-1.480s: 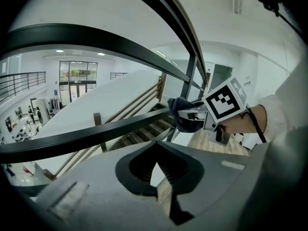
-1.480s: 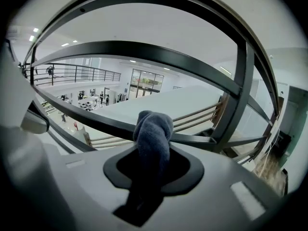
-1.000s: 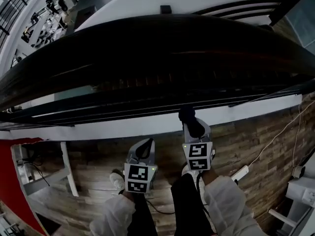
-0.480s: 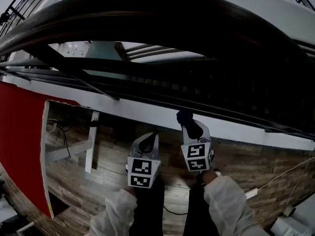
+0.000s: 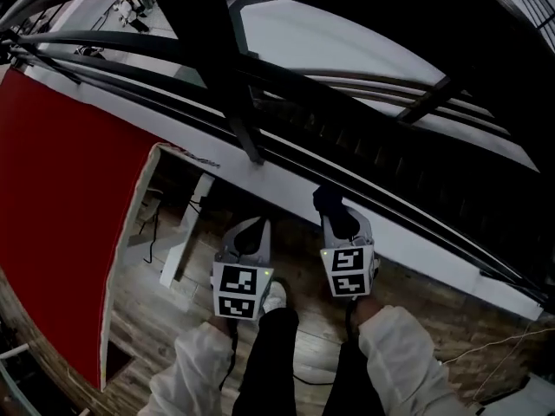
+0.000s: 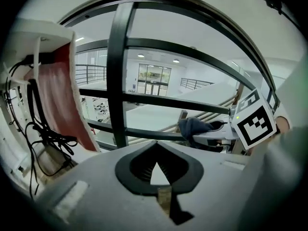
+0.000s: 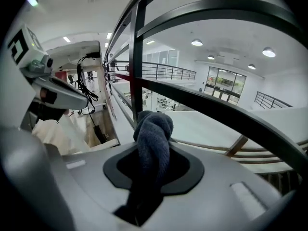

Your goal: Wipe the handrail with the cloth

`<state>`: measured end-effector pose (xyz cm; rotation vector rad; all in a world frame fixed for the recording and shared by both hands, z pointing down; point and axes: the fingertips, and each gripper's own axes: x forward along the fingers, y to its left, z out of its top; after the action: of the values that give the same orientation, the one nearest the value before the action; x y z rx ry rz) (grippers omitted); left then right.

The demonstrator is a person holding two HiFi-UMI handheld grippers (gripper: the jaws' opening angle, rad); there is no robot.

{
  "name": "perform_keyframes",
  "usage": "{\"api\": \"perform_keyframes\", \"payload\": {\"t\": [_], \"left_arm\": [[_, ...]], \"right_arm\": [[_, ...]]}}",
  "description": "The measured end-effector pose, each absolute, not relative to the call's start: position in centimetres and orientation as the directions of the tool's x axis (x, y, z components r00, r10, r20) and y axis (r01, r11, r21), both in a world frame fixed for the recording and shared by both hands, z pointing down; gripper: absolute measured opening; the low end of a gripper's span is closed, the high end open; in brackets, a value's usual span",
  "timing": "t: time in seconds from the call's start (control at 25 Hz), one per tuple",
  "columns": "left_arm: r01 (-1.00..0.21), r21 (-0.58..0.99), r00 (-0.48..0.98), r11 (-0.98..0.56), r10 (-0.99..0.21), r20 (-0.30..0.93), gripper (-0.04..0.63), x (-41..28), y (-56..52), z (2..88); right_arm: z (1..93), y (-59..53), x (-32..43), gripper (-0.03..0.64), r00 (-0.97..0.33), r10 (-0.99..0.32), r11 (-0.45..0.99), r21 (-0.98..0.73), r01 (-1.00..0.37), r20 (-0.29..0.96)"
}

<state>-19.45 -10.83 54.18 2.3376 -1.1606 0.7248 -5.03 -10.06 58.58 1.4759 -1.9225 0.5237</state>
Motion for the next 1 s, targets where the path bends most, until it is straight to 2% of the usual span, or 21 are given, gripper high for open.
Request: {"api": "perform_keyframes", "payload": {"t": [0.36, 1.0], "left_arm": [[-0.850, 0.150, 0.481, -0.505, -0.628, 0.611, 0.002, -25.2, -16.2, 57.6], [-0.832, 0.168, 0.513, -0.529, -0.618, 0.596, 0.003, -25.5, -20.1, 60.2]], "right_arm": [[63.1, -19.7, -11.2, 0.096, -0.170, -0.698, 0.298, 0.066, -0.952, 0.695], [66.4, -29.1, -16.8, 0.097, -0.190, -0.691, 0.308, 0.046, -0.950, 0.698]]}}
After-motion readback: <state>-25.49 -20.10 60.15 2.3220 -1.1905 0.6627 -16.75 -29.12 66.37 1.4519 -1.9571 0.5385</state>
